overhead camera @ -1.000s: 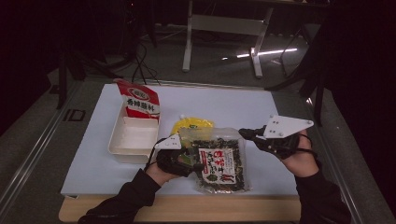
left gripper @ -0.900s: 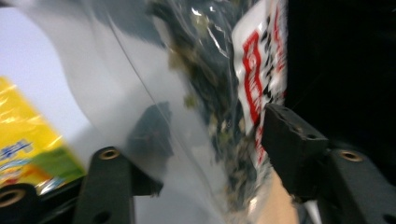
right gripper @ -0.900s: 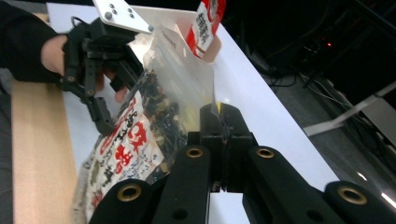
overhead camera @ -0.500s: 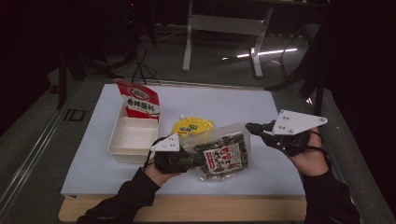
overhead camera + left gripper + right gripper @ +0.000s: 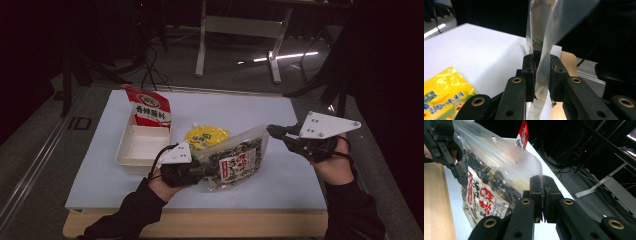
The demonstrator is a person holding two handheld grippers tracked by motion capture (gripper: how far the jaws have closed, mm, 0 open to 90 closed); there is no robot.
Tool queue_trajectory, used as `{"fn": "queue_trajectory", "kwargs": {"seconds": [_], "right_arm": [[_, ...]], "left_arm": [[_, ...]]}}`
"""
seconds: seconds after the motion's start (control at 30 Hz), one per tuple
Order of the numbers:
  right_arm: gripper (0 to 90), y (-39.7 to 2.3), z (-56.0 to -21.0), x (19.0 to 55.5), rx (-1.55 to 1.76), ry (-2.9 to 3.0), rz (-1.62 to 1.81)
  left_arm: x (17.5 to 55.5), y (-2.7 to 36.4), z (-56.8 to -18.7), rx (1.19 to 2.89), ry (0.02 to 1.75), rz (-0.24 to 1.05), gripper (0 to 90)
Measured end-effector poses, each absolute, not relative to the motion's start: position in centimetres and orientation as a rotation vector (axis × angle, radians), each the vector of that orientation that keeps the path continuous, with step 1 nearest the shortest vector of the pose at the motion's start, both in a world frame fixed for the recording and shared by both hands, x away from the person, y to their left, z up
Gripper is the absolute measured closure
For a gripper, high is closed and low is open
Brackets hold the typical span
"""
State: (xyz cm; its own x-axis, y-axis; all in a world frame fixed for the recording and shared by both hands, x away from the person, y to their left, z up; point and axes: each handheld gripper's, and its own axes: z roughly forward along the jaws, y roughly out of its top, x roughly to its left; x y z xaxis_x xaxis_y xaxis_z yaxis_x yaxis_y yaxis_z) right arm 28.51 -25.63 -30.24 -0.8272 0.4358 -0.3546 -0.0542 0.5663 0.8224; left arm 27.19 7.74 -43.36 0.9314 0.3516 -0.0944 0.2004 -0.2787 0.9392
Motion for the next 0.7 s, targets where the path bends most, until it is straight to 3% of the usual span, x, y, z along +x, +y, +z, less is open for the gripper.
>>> {"fn": "queue_trajectory", "kwargs": {"seconds": [0.2,0.4,0.43,0.47,0.5,0.7], "right_arm": [[85.4,-25.5,-30.4,28.5,0.305,2.251,1.219],[78.1,-25.7,-30.2,28.8,0.318,2.233,1.264],[68.6,-25.8,-30.2,28.9,0.331,2.235,1.268],[68.6,-25.8,-30.2,28.9,0.331,2.235,1.268],[53.0,-25.7,-30.3,29.1,0.356,2.251,1.264],[40.1,-26.0,-31.6,29.7,0.442,2.240,1.295]], "left_arm": [[27.1,8.0,-42.7,1.872,0.431,0.171,79.7],[26.9,8.7,-41.3,1.838,0.453,0.227,80.0],[27.0,8.8,-41.1,1.840,0.452,0.231,80.1],[27.0,9.0,-41.0,1.834,0.456,0.231,80.1],[27.1,9.4,-40.7,1.812,0.473,0.235,80.1],[27.4,11.5,-39.0,1.755,0.494,0.288,80.0]]}}
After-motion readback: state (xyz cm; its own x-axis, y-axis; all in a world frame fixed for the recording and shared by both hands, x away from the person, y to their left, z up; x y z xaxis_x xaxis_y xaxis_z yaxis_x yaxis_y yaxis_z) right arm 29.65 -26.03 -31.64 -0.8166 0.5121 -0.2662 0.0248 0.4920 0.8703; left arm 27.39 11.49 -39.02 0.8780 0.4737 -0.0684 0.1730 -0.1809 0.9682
